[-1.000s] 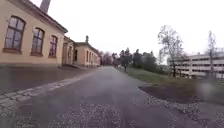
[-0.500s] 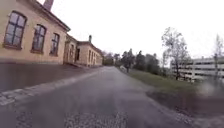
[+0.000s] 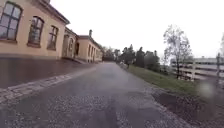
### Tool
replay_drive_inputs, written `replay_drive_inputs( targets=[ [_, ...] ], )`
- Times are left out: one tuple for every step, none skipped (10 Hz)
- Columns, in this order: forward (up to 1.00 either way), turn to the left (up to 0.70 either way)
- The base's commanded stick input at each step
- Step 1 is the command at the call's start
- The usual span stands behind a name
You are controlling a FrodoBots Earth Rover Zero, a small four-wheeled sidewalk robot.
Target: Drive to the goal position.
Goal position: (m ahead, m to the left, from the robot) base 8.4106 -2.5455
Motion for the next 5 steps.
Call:
replay_drive_inputs(
  targets=[
    [1.0,0.0],
    [1.0,0.0],
    [1.0,0.0],
    [1.0,0.0],
    [1.0,0.0]
  ],
)
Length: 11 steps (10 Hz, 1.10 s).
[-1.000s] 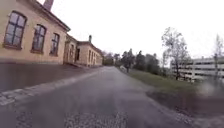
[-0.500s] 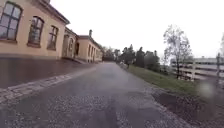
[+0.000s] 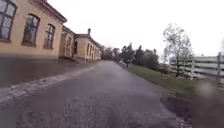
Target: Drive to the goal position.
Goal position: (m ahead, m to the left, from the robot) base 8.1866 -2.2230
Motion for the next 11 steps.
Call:
replay_drive_inputs(
  targets=[
    [1.0,0.0],
    [1.0,0.0],
    [1.0,0.0],
    [1.0,0.0],
    [1.0,0.0],
    [1.0,0.0],
    [1.0,0.0],
    [1.0,0.0],
    [1.0,0.0],
    [1.0,0.0],
    [1.0,0.0]
  ],
)
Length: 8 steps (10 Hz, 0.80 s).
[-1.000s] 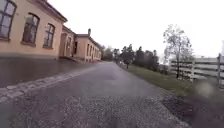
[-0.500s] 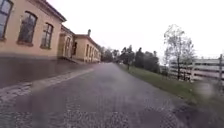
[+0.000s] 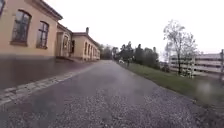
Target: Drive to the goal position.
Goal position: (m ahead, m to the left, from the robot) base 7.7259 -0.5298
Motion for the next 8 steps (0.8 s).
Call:
replay_drive_inputs(
  targets=[
    [1.0,0.0],
    [1.0,0.0],
    [1.0,0.0],
    [1.0,0.0],
    [1.0,0.0],
    [1.0,0.0],
    [1.0,0.0],
    [1.0,0.0]
  ],
)
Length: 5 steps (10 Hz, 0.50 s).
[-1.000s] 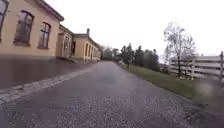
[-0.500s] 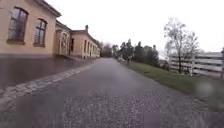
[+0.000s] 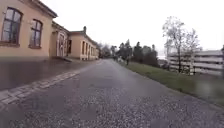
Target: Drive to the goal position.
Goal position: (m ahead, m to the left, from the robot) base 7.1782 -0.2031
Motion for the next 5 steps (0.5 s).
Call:
replay_drive_inputs(
  targets=[
    [1.0,0.0],
    [1.0,0.0],
    [1.0,0.0],
    [1.0,0.0],
    [1.0,0.0]
  ],
)
